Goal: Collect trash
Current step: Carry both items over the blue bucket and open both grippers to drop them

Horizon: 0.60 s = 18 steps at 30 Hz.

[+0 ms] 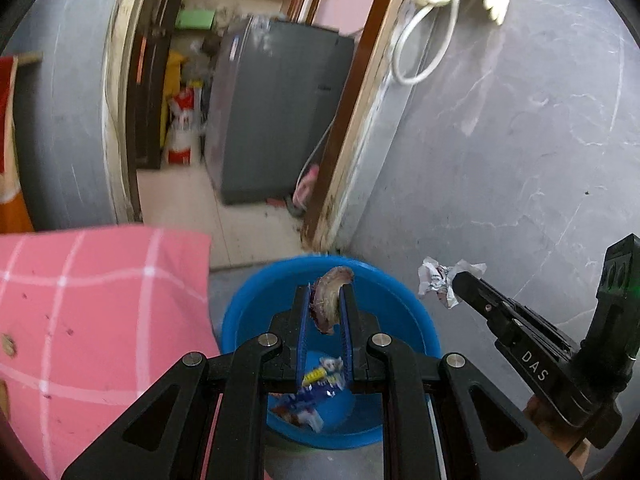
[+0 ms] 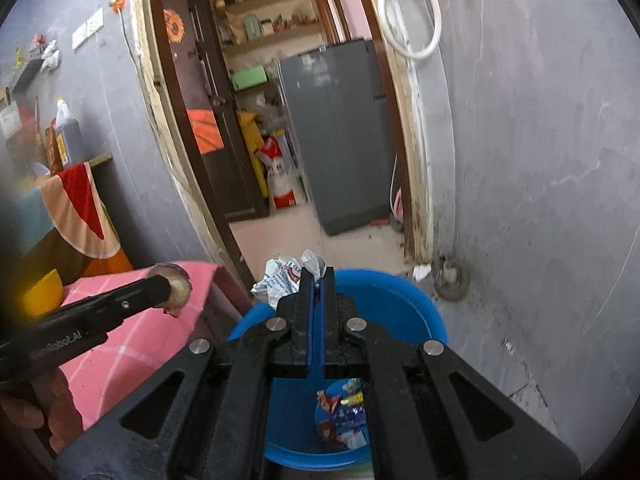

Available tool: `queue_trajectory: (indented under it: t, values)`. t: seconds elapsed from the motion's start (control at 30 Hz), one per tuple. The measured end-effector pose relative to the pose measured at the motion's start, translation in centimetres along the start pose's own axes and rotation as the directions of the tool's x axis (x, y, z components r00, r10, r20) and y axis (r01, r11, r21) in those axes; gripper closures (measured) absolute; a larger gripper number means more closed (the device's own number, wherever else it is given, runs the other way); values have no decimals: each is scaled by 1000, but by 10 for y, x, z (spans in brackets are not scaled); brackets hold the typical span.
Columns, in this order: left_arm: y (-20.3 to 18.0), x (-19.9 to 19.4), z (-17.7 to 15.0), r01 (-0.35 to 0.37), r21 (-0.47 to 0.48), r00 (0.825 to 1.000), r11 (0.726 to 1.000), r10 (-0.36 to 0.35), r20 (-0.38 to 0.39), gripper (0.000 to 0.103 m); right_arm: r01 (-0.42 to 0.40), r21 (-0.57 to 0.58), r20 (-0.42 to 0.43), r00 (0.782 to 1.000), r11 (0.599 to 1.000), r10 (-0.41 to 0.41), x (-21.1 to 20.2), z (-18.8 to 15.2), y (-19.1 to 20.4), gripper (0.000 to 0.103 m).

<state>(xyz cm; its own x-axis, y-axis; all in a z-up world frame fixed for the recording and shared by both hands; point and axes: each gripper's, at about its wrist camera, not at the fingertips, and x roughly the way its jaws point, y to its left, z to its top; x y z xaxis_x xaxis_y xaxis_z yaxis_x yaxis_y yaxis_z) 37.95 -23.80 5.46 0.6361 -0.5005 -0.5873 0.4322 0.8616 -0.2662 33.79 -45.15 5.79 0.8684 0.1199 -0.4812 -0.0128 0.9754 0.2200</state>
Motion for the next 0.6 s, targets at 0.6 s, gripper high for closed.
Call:
queue_trajectory:
  t: [0.6]
  values:
    - [26,5,1,-13,-110,998,994,6,-63,72,-4,28,-111,994,1000,7,24,-5,-1,67]
